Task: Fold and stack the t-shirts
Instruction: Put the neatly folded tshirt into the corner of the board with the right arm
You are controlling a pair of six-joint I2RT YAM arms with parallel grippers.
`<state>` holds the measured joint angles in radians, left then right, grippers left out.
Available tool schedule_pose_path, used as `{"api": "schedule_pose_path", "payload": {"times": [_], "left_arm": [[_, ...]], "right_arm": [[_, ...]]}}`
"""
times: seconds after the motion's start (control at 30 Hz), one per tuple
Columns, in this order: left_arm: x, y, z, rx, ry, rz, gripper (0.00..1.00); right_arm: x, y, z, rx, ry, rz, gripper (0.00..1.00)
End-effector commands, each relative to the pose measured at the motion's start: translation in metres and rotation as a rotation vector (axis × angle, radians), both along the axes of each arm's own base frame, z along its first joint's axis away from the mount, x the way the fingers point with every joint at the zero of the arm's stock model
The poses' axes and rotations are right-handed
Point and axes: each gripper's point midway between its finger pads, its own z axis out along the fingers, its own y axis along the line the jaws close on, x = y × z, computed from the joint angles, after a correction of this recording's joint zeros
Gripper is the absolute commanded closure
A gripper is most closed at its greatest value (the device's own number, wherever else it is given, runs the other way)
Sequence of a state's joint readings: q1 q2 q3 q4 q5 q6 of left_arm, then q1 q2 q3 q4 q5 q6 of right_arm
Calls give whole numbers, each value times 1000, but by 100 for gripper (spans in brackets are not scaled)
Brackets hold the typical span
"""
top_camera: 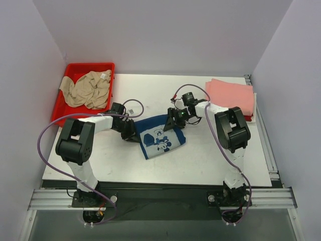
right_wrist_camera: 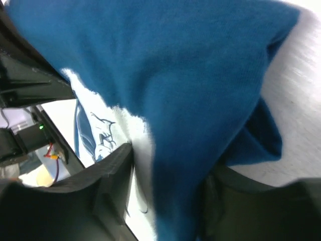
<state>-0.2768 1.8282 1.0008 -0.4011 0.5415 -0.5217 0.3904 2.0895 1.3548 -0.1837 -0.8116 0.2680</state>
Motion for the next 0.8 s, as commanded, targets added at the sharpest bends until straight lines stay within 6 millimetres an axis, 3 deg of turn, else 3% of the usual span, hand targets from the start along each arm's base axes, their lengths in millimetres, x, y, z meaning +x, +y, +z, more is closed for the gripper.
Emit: {"api": "schedule_pose_path", "payload": {"times": [0.0, 0.07, 0.2, 0.37, 0.5, 0.67, 0.77], "left_arm": [[2, 0, -15, 42, -12, -10, 82], [4, -3, -13, 36, -18, -10, 79], [12, -7, 3, 16, -52, -3, 64], [28, -5, 31, 4, -117, 20, 55], [28, 2, 45, 4, -133, 30, 52], [20, 15, 47, 23, -134, 28, 52], [13, 20, 41, 30, -121, 27, 52]], "right_arm": [[-32, -10, -36, -119, 117, 24, 57], [-30, -6, -31, -110, 107, 23, 65], [-19, -5, -12, -107, 64, 7, 100], [9, -20, 27, -131, -47, -43, 100], [29, -48, 55, -162, -85, -88, 100], [58, -87, 83, -224, -143, -111, 100], [65, -106, 86, -260, -123, -123, 100]]}}
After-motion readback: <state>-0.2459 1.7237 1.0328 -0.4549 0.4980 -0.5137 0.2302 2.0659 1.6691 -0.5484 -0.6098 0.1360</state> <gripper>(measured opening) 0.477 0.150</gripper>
